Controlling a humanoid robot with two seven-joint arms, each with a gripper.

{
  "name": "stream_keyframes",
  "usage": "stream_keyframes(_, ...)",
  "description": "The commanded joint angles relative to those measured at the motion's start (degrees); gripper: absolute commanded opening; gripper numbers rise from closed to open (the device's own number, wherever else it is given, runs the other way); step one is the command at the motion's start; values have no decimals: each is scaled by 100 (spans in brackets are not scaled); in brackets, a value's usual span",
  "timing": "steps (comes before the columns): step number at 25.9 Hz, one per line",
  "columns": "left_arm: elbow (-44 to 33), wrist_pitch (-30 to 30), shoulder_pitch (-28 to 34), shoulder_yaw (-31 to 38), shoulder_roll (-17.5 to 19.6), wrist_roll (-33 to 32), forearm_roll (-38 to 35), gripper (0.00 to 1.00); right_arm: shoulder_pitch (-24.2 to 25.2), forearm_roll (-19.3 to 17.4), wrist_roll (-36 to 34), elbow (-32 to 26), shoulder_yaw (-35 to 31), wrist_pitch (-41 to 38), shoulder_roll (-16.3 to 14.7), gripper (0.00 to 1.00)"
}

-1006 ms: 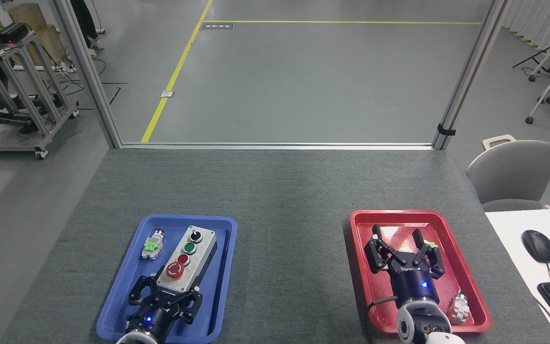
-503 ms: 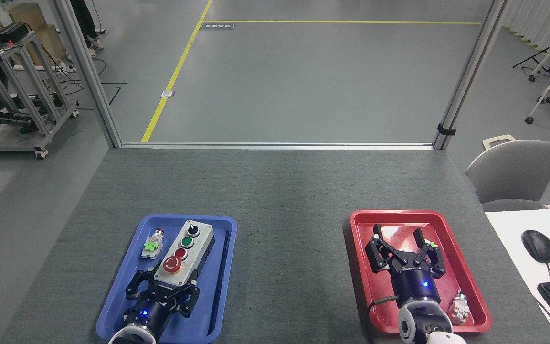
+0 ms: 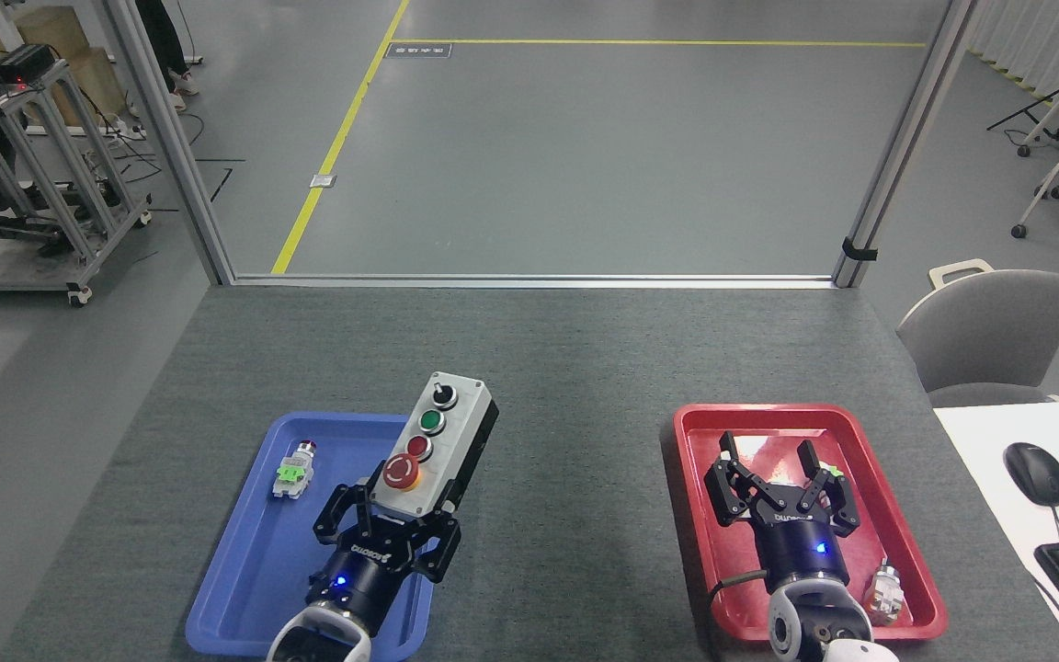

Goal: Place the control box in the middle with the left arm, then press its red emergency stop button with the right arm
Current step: 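Lift the control box and carry it toward the table middle between trays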

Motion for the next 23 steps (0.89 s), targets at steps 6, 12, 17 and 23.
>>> stream_keyframes(6, 885, 621, -501, -1023, -659, -228, -237, 0, -9, 4, -23, 0, 0, -8, -15, 100)
stream_keyframes(12, 1817, 990, -817, -1523, -940, -237, -659, 0, -27, 4, -23, 0, -9, 0, -15, 100)
stream_keyframes(17, 2072, 1491, -932, -2297, -940, -254, -598, 0, -27, 4, -23, -9, -9, -8, -41, 100)
stream_keyframes(23, 2063, 1535, -932, -2332, -940, -641, -580, 51, -158, 4, -41, -9, -18, 9, -33, 100)
